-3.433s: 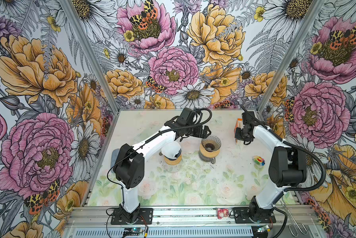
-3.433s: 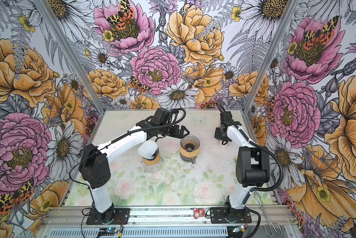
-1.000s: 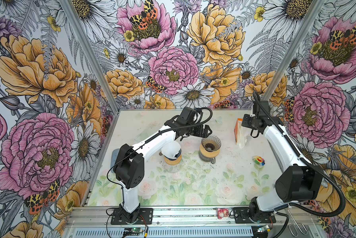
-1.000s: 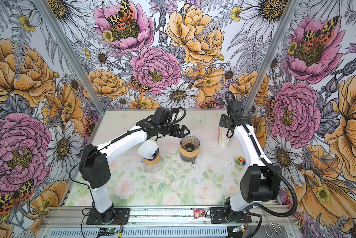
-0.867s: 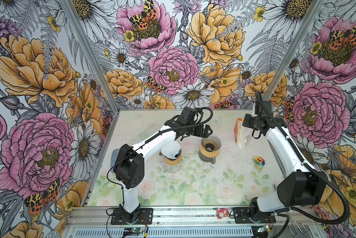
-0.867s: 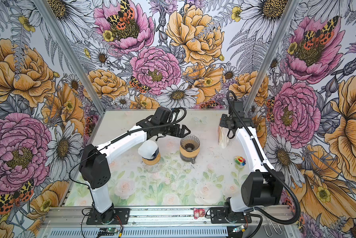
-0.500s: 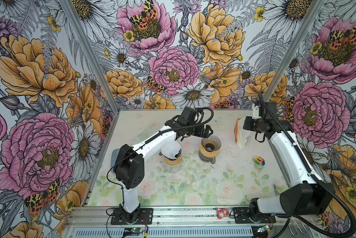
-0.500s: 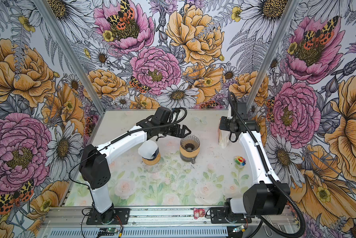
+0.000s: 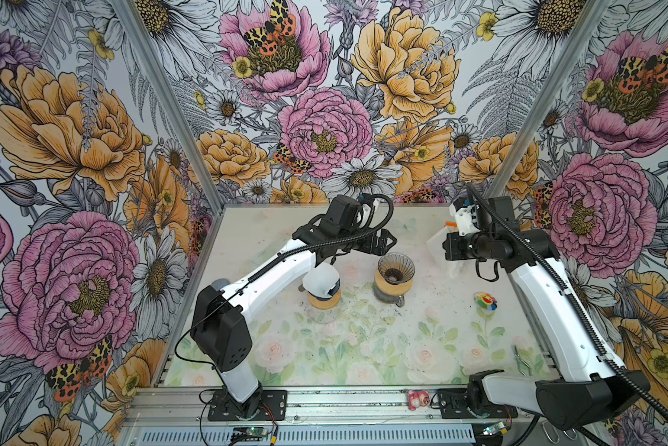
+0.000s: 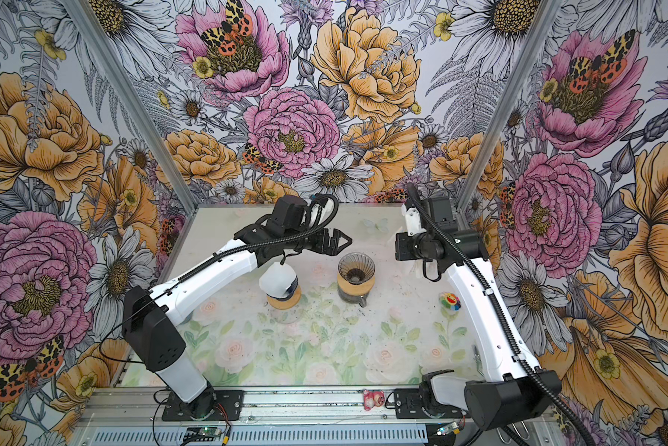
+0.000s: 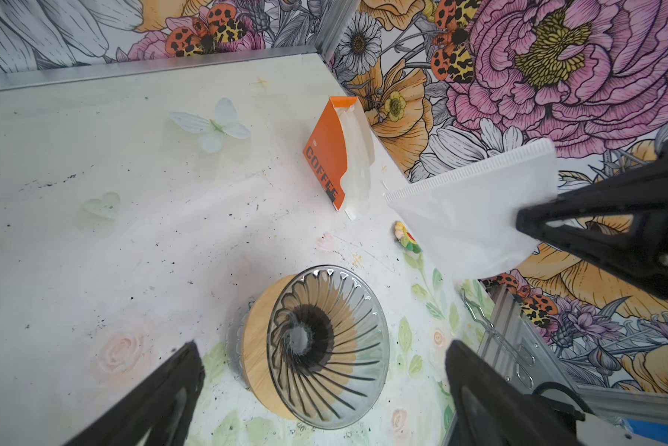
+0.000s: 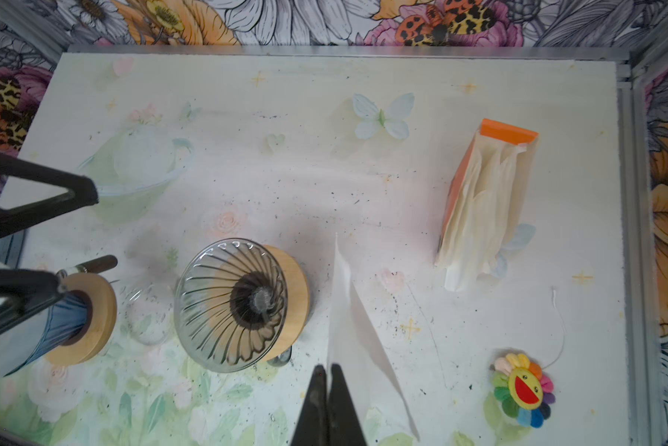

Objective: Place the coffee filter in the dripper
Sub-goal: 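Carry the filter over the glass dripper while the left gripper approaches it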

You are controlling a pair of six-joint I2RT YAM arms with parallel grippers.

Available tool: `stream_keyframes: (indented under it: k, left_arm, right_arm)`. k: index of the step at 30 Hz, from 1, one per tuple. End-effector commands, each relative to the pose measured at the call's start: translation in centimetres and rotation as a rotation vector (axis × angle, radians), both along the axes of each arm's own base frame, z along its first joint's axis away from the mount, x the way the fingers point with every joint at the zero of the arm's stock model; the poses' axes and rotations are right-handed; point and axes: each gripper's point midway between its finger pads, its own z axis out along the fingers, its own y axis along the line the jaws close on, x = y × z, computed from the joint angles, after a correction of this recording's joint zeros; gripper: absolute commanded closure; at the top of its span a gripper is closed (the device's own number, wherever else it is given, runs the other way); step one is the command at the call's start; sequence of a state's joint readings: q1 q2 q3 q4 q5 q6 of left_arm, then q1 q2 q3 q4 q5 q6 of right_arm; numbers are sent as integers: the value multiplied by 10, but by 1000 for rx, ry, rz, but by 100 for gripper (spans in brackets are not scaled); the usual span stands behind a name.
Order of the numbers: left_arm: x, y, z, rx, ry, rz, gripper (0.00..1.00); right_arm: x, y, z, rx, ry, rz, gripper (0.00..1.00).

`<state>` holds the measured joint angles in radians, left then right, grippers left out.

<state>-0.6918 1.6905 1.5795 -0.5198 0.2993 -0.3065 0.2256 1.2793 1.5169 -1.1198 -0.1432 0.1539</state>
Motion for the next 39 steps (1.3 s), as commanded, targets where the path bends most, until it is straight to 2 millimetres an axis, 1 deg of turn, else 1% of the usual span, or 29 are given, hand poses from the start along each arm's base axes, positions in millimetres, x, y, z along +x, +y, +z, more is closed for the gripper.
stream_keyframes:
  k: [1,3,5,9,14,20,25,30,36,39]
  left_arm:
    - [-3,9,6,12,-40,11,1]
    - [-4,12,6,15,-44,16,1]
    - [-6,16,6,21,-49,21,1]
    - [-9,25,4,31,-56,36,1]
    - [-12,34,1,36,-56,48,1]
    - [-13,43,-4,45,-54,64,1]
    - [-13,48,-7,47,-46,69,1]
    - [-12,53,-7,47,-46,78,1]
    - [-11,53,-9,47,-40,77,1]
    - [-11,54,-9,46,-40,77,1]
  right_arm:
    - [-15,14,15,-45,-11,71,100]
    - [-19,26,15,-73,2,111,100]
    - [-20,34,10,-122,32,135,100]
    - [-21,41,-9,-240,137,156,100]
    - [-11,46,-27,-303,199,143,100]
    - [7,58,-34,-306,218,139,100]
    - [19,74,-43,-311,242,172,100]
    - [22,86,-51,-303,266,207,100]
    - [27,98,-64,-286,304,227,96]
    - [32,105,-63,-248,289,221,88]
